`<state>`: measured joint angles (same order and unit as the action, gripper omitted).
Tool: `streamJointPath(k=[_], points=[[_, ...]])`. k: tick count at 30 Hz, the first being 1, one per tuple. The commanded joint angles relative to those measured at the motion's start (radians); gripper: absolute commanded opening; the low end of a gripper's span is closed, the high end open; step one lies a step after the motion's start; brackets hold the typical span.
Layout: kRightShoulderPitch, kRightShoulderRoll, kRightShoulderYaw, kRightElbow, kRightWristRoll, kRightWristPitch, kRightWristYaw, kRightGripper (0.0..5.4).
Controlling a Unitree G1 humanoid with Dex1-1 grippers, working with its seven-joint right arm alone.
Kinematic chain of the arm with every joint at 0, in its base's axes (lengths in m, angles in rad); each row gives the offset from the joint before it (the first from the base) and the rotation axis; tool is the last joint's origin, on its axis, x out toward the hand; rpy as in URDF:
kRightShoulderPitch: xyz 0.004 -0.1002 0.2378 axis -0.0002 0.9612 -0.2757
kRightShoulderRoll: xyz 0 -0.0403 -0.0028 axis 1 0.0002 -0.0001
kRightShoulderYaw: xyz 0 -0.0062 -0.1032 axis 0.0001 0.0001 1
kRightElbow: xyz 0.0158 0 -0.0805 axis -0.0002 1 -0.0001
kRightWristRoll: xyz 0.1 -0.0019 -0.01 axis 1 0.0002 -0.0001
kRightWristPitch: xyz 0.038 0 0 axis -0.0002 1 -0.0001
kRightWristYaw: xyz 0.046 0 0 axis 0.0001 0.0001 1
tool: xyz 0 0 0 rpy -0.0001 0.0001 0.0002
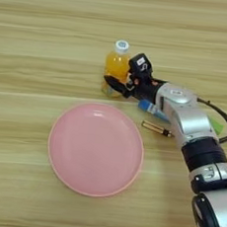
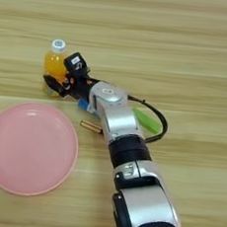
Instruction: Move the objects on the table
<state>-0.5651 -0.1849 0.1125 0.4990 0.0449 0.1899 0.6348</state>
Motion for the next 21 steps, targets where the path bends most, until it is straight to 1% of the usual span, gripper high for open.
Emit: streamJointPath(k=[1,5,9,17,19,21], points=[[-0.082,-0.02,-0.029,-0.044,0.006,-0.042,-0.023,3.44],[-0.086,-0.016,-0.034,-0.067,0.009,-0.05,-0.025,3.44],[-0.079,0.002,-0.032,-0.147,0.011,-0.07,-0.038,3.43],[-0.04,0.004,-0.012,-0.288,0.007,-0.034,-0.036,3.43],[-0.024,-0.004,-0.006,-0.35,0.02,-0.01,-0.015,3.43],[0.007,-0.03,0.01,-0.437,0.038,-0.004,0.039,3.43]])
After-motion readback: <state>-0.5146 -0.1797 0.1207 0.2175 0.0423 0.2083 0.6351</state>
